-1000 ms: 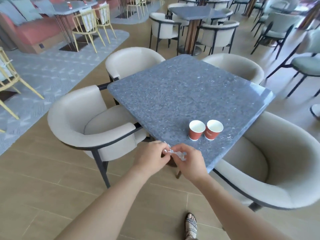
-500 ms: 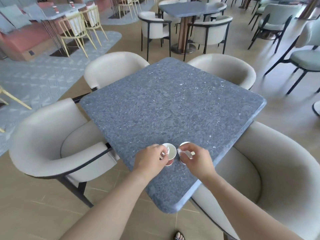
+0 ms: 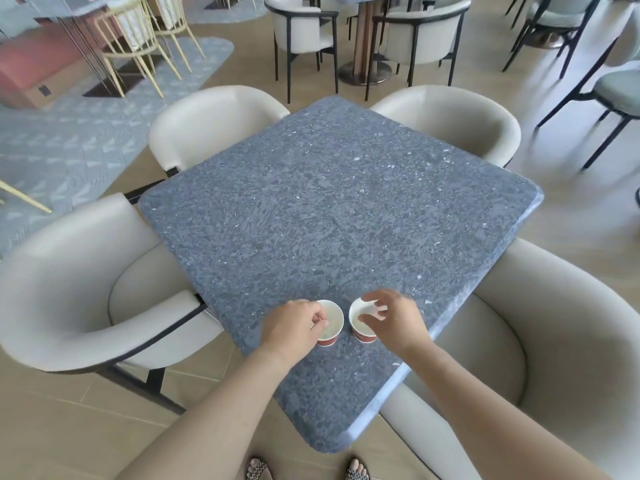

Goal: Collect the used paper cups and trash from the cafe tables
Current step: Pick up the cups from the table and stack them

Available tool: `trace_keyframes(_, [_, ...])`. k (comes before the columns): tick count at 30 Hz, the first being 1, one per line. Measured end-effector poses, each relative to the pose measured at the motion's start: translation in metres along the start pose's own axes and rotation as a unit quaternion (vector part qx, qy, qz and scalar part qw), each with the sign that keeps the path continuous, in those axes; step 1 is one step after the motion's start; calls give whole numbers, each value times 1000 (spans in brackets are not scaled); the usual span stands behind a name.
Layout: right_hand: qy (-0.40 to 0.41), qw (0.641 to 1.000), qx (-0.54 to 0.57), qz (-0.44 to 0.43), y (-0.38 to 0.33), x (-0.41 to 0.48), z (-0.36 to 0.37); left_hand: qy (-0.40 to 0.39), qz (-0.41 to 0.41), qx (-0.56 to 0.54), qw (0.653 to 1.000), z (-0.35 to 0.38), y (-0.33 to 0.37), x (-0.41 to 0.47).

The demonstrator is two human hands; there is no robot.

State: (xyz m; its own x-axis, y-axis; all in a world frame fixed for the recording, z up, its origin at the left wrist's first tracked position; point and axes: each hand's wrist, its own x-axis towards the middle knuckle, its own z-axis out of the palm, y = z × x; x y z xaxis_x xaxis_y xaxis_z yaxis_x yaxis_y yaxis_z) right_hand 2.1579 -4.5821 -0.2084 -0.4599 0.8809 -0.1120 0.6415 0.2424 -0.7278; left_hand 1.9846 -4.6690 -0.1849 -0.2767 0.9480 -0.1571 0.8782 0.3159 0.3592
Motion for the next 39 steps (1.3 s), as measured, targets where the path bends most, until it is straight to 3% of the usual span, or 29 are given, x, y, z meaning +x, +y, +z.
trace_keyframes(8, [-74, 985, -144, -63, 16, -6, 8, -11, 6, -16, 1000, 18, -2, 0])
trace_keyframes(17, [-82, 949, -282, -112, 25, -18, 22, -64, 43, 44, 996, 30, -6, -6])
trace_keyframes(27, [-43, 968, -220, -110, 11, -21, 14, 1, 32, 5, 999, 18, -1, -13])
trace_keyframes(39, [-16, 966, -174, -192, -51, -28, 12, 87, 4, -43, 995, -4, -18, -40])
